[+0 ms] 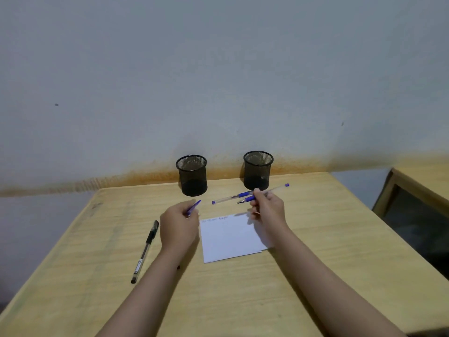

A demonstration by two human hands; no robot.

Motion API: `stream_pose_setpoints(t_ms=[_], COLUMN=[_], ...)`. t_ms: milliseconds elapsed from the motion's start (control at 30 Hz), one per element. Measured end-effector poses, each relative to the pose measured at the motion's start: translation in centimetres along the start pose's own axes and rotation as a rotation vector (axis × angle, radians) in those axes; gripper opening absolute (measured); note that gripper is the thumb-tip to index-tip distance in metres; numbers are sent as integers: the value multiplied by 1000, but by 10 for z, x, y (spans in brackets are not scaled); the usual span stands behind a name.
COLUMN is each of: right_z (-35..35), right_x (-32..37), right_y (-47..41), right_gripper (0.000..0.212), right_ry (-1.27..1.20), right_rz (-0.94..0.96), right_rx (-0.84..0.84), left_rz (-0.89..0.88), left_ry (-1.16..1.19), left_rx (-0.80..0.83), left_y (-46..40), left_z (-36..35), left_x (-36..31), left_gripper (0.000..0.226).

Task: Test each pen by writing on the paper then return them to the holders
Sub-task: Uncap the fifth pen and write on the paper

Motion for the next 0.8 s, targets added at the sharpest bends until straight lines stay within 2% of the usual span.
stream_pose_setpoints(t_ms=[67, 200, 300, 400, 500, 633, 700, 800], right_z=[-7, -16, -17, -16, -15, -8, -1, 9], right_x=[-14, -24, -24, -25, -25, -20, -12, -1], right_y=[-2, -3, -3, -7, -10, -6, -1, 9], right_gripper=[18, 18, 17, 17, 16, 14, 16, 15], right_ry=[-26, 178, 224, 200, 167, 52, 65, 140], right_rz=[-20, 57, 77, 66, 56, 76, 129, 220], right_rx=[43, 41, 52, 79, 87, 60, -1, -103], left_rz=[1, -14, -10, -40, -180, -400, -417, -399], left_ry=[-62, -182, -230, -237, -194, -263, -353, -425], left_rx=[82, 255, 339, 279, 227, 485, 600, 652], left_y=[-14, -25, -26, -19, 4, 54, 67, 67], left_z=[-17, -51, -62, -50, -41, -70, -84, -91], left_x=[7, 21, 25, 12, -14, -28, -17, -7], left_gripper=[22, 19, 21, 28, 28, 38, 46, 52])
Point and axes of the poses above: each hand's wrist, its own y-axis away from the middle knuckle, its own z-axis out of the back of the hand, x = y × z, the point moved 10 cm from there along -y, towards the middle knuckle, and after that the axes turned 13 degrees about -z, right-handed, at the moved point
